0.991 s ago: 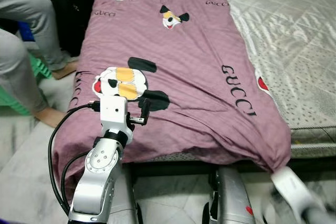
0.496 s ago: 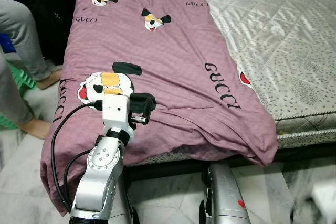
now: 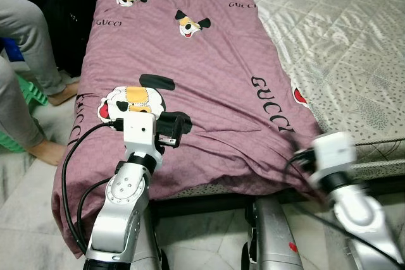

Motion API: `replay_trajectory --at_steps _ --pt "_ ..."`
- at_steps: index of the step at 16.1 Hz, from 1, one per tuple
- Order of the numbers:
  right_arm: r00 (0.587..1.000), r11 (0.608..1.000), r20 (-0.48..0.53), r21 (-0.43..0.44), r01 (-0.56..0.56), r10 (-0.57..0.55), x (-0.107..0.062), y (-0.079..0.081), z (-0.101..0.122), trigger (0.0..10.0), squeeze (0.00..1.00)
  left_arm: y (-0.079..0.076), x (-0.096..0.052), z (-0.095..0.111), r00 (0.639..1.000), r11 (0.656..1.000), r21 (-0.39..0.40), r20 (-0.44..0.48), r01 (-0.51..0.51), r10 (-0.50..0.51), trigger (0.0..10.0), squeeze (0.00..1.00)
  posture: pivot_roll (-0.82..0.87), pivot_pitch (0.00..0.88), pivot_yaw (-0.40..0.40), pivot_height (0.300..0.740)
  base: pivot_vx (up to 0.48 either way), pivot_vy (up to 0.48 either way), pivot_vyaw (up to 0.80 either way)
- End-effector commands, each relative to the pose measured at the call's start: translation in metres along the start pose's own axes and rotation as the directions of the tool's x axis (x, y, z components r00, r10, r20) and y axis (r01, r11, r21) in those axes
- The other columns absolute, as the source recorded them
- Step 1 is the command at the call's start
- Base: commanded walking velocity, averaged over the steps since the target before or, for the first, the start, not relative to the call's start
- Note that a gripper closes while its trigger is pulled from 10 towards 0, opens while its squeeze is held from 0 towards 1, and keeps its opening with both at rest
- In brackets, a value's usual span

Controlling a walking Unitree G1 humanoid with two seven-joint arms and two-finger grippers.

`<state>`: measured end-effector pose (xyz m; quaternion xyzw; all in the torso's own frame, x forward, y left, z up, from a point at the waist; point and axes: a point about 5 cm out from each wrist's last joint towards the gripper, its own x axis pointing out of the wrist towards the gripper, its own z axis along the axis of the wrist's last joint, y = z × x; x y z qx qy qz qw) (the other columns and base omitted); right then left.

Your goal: Clean up the room

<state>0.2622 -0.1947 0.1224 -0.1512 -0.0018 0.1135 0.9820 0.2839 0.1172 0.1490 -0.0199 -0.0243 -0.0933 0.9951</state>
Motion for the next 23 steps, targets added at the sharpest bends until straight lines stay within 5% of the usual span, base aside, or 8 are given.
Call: replay_trajectory --at_steps 1,4,8,15,16,18,20,23 --pt "0.988 0.997 -0.130 0.003 -0.081 0.081 -0.007 0.008 -0.021 10.0 1.00 0.002 -0.003 -0.002 1.000 1.000 0.001 -0.006 -0.006 0.006 10.0 0.00 0.03 0.145 0.038 0.527 0.000 0.000 0.00" --pt "0.924 0.997 -0.375 0.045 -0.055 0.068 -0.030 -0.001 -0.062 10.0 1.00 0.002 -0.002 -0.002 1.000 1.000 0.002 -0.006 -0.003 0.003 10.0 0.00 0.03 0.154 0.044 0.527 0.000 0.000 0.00" --pt "0.827 1.000 -0.562 -0.002 -0.008 0.005 -0.054 -0.019 -0.099 10.0 1.00 -0.001 -0.002 -0.002 1.000 1.000 0.000 -0.008 0.006 -0.006 10.0 0.00 0.03 0.155 0.049 0.527 0.000 0.000 0.00" --pt "0.709 0.927 -0.600 -0.280 0.248 -0.371 -0.074 -0.080 -0.110 10.0 1.00 0.002 -0.001 -0.002 1.000 1.000 0.006 -0.007 0.000 0.000 10.0 0.00 0.03 0.151 0.048 0.527 0.000 0.000 0.00" --pt "0.703 0.850 -0.481 -0.332 0.408 -0.525 -0.068 -0.101 -0.092 10.0 1.00 0.002 -0.001 -0.001 1.000 1.000 0.007 -0.006 0.002 -0.002 10.0 0.00 0.03 0.152 0.051 0.527 0.000 0.000 0.00" --pt "0.748 0.828 -0.355 -0.255 0.499 -0.560 -0.053 -0.102 -0.069 10.0 1.00 0.003 -0.001 -0.001 1.000 1.000 0.008 -0.004 0.000 0.000 10.0 0.00 0.03 0.152 0.052 0.527 0.000 0.000 0.00" --pt "0.887 0.899 -0.153 -0.044 0.435 -0.437 -0.018 -0.072 -0.024 10.0 1.00 0.003 0.000 0.000 1.000 1.000 0.004 0.000 0.001 -0.001 10.0 0.00 0.02 0.152 0.056 0.527 0.000 0.000 0.00" --pt "0.968 0.960 -0.104 0.141 0.243 -0.230 0.014 -0.019 -0.005 10.0 1.00 -0.002 -0.001 0.004 1.000 1.000 -0.021 0.023 0.010 -0.010 10.0 0.00 0.03 0.153 0.056 0.527 0.000 0.000 0.00"
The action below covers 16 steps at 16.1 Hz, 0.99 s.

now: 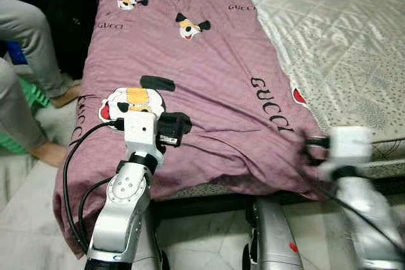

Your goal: Clean up the room

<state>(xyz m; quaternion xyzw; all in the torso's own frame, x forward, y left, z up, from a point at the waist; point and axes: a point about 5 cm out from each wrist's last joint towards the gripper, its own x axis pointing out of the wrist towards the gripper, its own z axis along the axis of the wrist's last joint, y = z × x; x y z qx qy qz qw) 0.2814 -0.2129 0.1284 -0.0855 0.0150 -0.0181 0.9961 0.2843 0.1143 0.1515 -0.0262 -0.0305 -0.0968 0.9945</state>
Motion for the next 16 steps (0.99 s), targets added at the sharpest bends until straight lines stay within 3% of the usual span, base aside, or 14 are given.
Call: replay_trajectory --at_steps 1,3,6,8,9,10,11,12,13,16 --pt "0.991 0.994 -0.082 0.054 -0.098 0.103 0.004 0.023 -0.013 10.0 1.00 0.001 -0.002 0.002 1.000 1.000 -0.010 0.009 0.001 -0.001 10.0 0.00 0.05 0.155 0.054 0.527 0.000 0.000 0.00" --pt "0.982 0.989 -0.128 0.070 -0.127 0.135 0.009 0.035 -0.019 10.0 1.00 0.002 -0.003 0.002 1.000 1.000 -0.009 0.008 -0.004 0.004 10.0 0.00 0.05 0.160 0.053 0.527 0.000 0.000 0.00" --pt "0.961 0.970 -0.197 0.181 -0.160 0.195 0.027 0.079 -0.017 10.0 0.98 0.002 -0.006 0.002 1.000 1.000 -0.007 0.004 -0.008 0.008 10.0 0.00 0.08 0.167 0.052 0.527 0.000 0.000 0.00" --pt "0.936 0.962 -0.244 0.166 -0.215 0.252 0.025 0.091 -0.021 10.0 0.82 0.001 -0.006 0.003 1.000 1.000 -0.006 0.005 -0.007 0.007 10.0 0.00 0.08 0.167 0.051 0.527 0.000 0.000 0.00" --pt "0.905 0.953 -0.304 0.146 -0.264 0.297 0.018 0.095 -0.032 10.0 0.69 0.003 -0.007 0.004 1.000 1.000 -0.003 0.006 -0.011 0.011 10.0 0.00 0.09 0.167 0.050 0.527 0.000 0.000 0.00" --pt "0.878 0.950 -0.365 0.139 -0.279 0.311 0.009 0.087 -0.044 10.0 0.27 0.006 -0.007 0.004 1.000 1.000 0.002 0.005 -0.018 0.018 10.0 0.00 0.09 0.167 0.046 0.527 0.000 0.000 0.00" --pt "0.867 0.953 -0.395 0.136 -0.270 0.302 0.005 0.078 -0.049 10.0 0.00 0.009 -0.008 0.003 1.000 1.000 0.005 0.003 -0.023 0.023 10.0 0.00 0.08 0.167 0.047 0.527 0.000 0.000 0.00" --pt "0.868 0.960 -0.409 0.121 -0.253 0.280 0.005 0.070 -0.052 10.0 0.00 0.008 -0.008 0.003 1.000 1.000 0.004 0.001 -0.023 0.023 10.0 0.00 0.08 0.167 0.049 0.527 0.000 0.000 0.00" --pt "0.868 0.973 -0.441 0.072 -0.218 0.227 0.006 0.051 -0.058 10.0 0.00 0.004 -0.007 0.001 1.000 1.000 -0.002 -0.003 -0.012 0.012 10.0 0.00 0.07 0.164 0.054 0.527 0.000 0.000 0.00" --pt "0.884 0.979 -0.421 0.071 -0.193 0.205 0.010 0.048 -0.054 10.0 0.00 0.000 -0.003 0.003 1.000 1.000 -0.003 0.004 0.008 -0.008 10.0 0.00 0.06 0.155 0.059 0.527 0.000 0.000 0.00"
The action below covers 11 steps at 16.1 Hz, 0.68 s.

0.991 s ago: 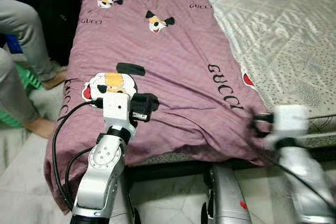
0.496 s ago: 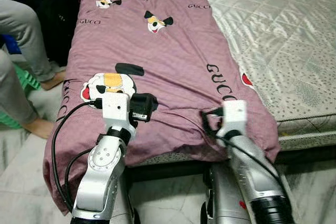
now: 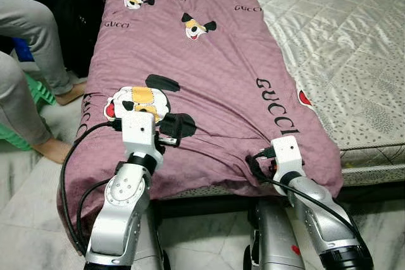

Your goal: Clean up the room

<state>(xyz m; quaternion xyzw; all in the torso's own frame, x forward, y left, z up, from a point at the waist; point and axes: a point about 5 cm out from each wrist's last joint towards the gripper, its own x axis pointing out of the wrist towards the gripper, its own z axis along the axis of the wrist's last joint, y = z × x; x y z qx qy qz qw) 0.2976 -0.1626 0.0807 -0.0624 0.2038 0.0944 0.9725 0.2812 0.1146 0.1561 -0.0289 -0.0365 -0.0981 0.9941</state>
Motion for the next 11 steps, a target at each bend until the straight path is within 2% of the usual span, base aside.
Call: replay_trajectory --at_steps 1,2,4,5,7,9,11 --pt "0.998 0.998 -0.041 0.031 0.054 -0.052 -0.001 -0.008 -0.010 10.0 0.00 0.001 0.001 -0.001 1.000 1.000 0.003 -0.006 0.003 -0.003 10.0 0.00 0.06 0.155 0.059 0.527 0.000 0.000 0.00" --pt "0.995 0.994 0.090 0.096 0.044 -0.053 0.000 -0.003 0.013 10.0 0.00 0.005 0.002 0.001 1.000 1.000 0.007 -0.002 -0.007 0.007 10.0 0.00 0.07 0.150 0.058 0.527 0.000 0.000 0.00" --pt "0.965 0.985 0.256 0.170 0.020 -0.064 -0.002 0.002 0.041 10.0 0.00 0.007 0.003 0.001 1.000 1.000 0.010 0.004 -0.019 0.019 10.0 0.00 0.07 0.140 0.054 0.527 0.000 0.000 0.00" --pt "0.945 0.984 0.318 0.179 0.016 -0.073 -0.004 0.003 0.051 10.0 0.00 0.007 0.002 0.001 1.000 1.000 0.007 0.009 -0.025 0.024 10.0 0.00 0.07 0.133 0.051 0.527 0.000 0.000 0.00" --pt "0.910 0.980 0.401 0.194 0.031 -0.109 -0.011 0.005 0.060 10.0 0.00 0.007 0.000 0.000 0.999 0.999 -0.010 0.019 -0.048 0.048 10.0 0.00 0.06 0.112 0.052 0.527 0.000 0.000 0.00" --pt "0.899 0.975 0.413 0.216 0.057 -0.144 -0.013 0.005 0.060 10.0 0.00 0.008 -0.002 -0.002 0.998 0.998 -0.010 0.018 -0.055 0.055 10.0 0.00 0.04 0.094 0.068 0.527 0.000 0.000 0.00" --pt "0.873 0.963 0.452 0.263 0.065 -0.183 -0.019 0.006 0.064 10.0 0.00 0.018 -0.001 -0.002 0.997 0.997 -0.001 0.023 -0.078 0.078 10.0 0.00 0.03 0.085 0.085 0.527 0.000 0.000 0.00"
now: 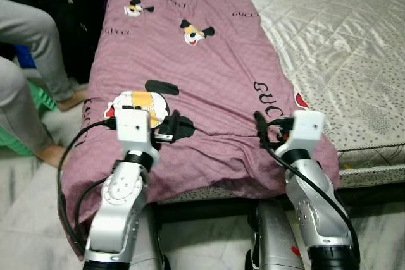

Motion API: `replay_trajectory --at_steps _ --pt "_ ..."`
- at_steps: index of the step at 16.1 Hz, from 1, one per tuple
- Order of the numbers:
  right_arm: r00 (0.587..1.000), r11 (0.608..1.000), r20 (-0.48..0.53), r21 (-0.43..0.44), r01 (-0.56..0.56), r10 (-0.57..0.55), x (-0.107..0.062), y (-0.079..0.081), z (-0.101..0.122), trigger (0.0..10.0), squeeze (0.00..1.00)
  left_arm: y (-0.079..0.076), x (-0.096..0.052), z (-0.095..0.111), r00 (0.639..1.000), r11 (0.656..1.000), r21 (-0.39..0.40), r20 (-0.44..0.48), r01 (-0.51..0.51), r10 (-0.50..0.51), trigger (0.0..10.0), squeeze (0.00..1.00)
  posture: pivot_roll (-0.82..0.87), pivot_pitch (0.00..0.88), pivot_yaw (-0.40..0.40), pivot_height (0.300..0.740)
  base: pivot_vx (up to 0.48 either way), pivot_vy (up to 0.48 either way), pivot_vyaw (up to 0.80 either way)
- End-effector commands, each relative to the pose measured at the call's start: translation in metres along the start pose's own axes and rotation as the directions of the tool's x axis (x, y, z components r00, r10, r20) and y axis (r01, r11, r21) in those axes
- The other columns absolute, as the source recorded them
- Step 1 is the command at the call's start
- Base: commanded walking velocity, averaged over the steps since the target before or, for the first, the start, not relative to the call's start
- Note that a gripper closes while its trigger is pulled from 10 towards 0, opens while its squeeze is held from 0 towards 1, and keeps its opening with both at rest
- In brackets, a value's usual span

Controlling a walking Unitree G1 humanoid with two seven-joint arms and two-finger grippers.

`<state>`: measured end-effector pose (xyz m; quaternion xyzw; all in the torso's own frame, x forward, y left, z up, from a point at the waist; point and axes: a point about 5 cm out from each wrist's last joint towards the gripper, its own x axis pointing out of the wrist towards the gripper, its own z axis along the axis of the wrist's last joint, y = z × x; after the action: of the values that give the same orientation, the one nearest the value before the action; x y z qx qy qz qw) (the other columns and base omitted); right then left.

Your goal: Clean up the room

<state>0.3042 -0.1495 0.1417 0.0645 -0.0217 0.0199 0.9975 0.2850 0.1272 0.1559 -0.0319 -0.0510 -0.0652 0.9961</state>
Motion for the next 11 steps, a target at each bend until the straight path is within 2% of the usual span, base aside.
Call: replay_trajectory --at_steps 1,3,6,11 --pt "0.999 0.999 0.051 0.037 0.017 -0.019 -0.003 0.000 0.008 10.0 0.00 0.010 0.001 -0.002 1.000 1.000 -0.004 -0.007 -0.026 0.026 10.0 0.00 0.02 0.085 0.093 0.527 0.000 0.000 0.00" --pt "0.994 0.998 0.103 0.054 0.017 -0.022 -0.004 0.001 0.017 10.0 0.00 0.010 0.007 -0.001 0.999 0.999 -0.010 -0.003 -0.032 0.032 10.0 0.00 0.01 0.085 0.093 0.527 0.000 0.000 0.00" --pt "0.990 0.999 0.139 0.045 0.017 -0.023 -0.001 0.001 0.027 10.0 0.00 0.000 0.010 -0.003 1.000 1.000 -0.026 0.000 -0.010 0.010 10.0 0.00 -0.01 0.085 0.091 0.532 0.000 0.000 0.00" --pt "0.989 0.998 0.146 0.050 0.026 -0.033 0.003 0.001 0.030 10.0 0.00 -0.004 0.010 -0.006 1.000 0.999 -0.037 -0.003 0.003 -0.003 10.0 0.00 -0.01 0.092 0.090 0.592 0.000 0.000 0.00"
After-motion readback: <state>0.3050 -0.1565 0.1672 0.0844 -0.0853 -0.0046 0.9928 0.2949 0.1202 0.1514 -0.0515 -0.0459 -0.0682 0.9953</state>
